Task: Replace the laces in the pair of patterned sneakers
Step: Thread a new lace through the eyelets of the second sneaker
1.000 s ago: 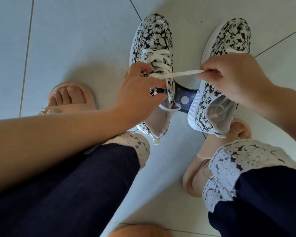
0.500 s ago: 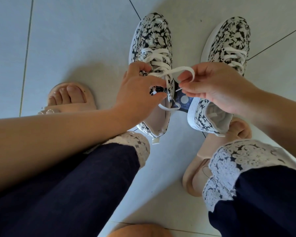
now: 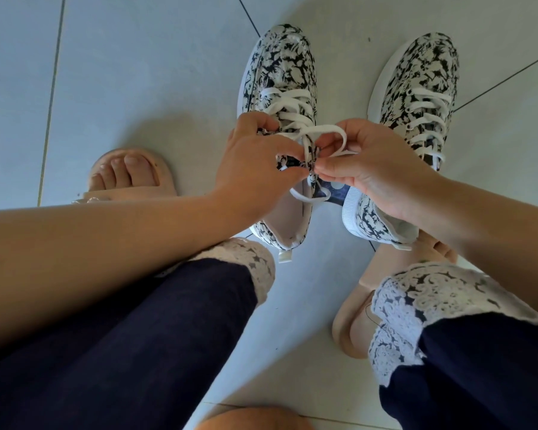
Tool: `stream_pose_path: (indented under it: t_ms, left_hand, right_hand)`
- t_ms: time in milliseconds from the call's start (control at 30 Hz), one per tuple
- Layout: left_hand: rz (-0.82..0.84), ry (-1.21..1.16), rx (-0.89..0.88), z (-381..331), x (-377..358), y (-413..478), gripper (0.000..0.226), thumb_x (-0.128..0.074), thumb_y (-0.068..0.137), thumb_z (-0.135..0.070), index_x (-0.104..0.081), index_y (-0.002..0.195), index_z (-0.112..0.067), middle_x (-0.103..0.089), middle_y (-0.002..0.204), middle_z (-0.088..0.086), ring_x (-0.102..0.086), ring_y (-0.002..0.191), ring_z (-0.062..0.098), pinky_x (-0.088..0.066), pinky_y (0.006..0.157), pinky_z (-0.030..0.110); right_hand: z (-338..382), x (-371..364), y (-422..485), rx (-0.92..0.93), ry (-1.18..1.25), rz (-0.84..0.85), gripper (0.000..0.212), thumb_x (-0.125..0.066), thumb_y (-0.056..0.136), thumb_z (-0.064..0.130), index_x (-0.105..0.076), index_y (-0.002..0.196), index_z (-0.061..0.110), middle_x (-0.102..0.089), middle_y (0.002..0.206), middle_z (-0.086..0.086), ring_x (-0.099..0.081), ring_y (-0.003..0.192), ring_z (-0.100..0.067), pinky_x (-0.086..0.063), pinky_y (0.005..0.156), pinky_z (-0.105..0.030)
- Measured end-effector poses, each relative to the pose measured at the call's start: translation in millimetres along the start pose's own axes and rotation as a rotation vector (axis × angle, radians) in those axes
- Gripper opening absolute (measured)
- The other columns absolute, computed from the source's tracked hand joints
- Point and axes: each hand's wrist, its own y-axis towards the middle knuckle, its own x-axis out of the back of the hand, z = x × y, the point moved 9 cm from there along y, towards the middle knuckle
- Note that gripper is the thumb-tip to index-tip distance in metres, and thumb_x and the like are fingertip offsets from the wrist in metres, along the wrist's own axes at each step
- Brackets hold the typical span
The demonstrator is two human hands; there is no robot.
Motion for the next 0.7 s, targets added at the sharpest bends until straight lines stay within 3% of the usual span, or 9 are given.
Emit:
stream_pose_path:
  t_ms: [200, 267, 400, 500, 600, 700]
  left_hand:
    - [-0.009, 0.037, -0.059, -4.4, 1.1, 4.2, 0.014, -0.073, 0.075, -0.026, -0.074, 0.088, -0.022, -0.033, 0.108, -0.008, -0.039, 0.111, 0.013, -0.027, 0.084, 0.014]
    - [-0.035, 0.012, -0.092, -4.6, 6.1, 5.6, 0.010, -0.071, 0.076, -0.019, -0.074, 0.086, -0.016, -0.037, 0.106, -0.006, -0.041, 0.100, 0.010, -0.029, 0.075, 0.009]
    - [-0.116, -0.138, -0.100, -4.6, 25.7, 3.7, 0.005, -0.064, 0.082, -0.011, -0.066, 0.077, -0.013, -0.047, 0.097, -0.003, -0.047, 0.075, 0.004, -0.037, 0.069, 0.005]
    - [-0.057, -0.346, -0.040, -6.7, 33.2, 0.8, 0.016, -0.061, 0.084, -0.012, -0.058, 0.071, -0.021, -0.055, 0.077, -0.012, -0.049, 0.066, 0.006, -0.043, 0.068, 0.017]
    - [0.083, -0.598, -0.023, -18.0, 34.3, -1.4, 0.014, -0.059, 0.086, -0.008, -0.061, 0.075, -0.017, -0.060, 0.064, -0.008, -0.051, 0.061, 0.010, -0.045, 0.062, 0.024]
    - [0.089, -0.740, -0.005, -18.4, 40.5, 1.7, 0.013, -0.057, 0.087, -0.006, -0.062, 0.077, -0.013, -0.061, 0.063, -0.006, -0.051, 0.058, 0.009, -0.044, 0.059, 0.024]
  right_hand:
    - [5.2, 1.6, 3.4, 0.035, -0.221, -0.018, 0.021, -0.069, 0.077, -0.001, -0.058, 0.084, 0.016, -0.062, 0.078, -0.002, -0.062, 0.071, -0.011, -0.053, 0.069, -0.022]
    - [9.3, 4.7, 3.9, 0.074, -0.320, -0.044, 0.021, -0.072, 0.076, 0.007, -0.060, 0.088, 0.018, -0.063, 0.079, 0.003, -0.060, 0.072, -0.008, -0.050, 0.072, -0.025]
    - [42.6, 13.2, -10.1, 0.369, -0.648, -0.198, 0.033, -0.073, 0.075, 0.027, -0.055, 0.103, 0.026, -0.052, 0.083, 0.012, -0.052, 0.071, -0.003, -0.041, 0.065, -0.012]
    - [57.5, -18.3, -23.9, 0.560, -0.867, -0.053, 0.026, -0.058, 0.079, 0.043, -0.056, 0.102, 0.032, -0.044, 0.081, 0.020, -0.043, 0.069, 0.007, -0.035, 0.064, -0.008]
    - [60.1, -30.7, -25.2, 0.509, -0.815, 0.021, 0.012, -0.056, 0.087, 0.036, -0.063, 0.088, 0.027, -0.052, 0.079, 0.019, -0.046, 0.068, 0.009, -0.037, 0.063, -0.008]
    - [65.7, -20.8, -25.4, 0.397, -0.563, 0.063, 0.018, -0.051, 0.094, 0.022, -0.065, 0.081, 0.022, -0.065, 0.078, 0.012, -0.058, 0.071, 0.007, -0.043, 0.070, -0.005]
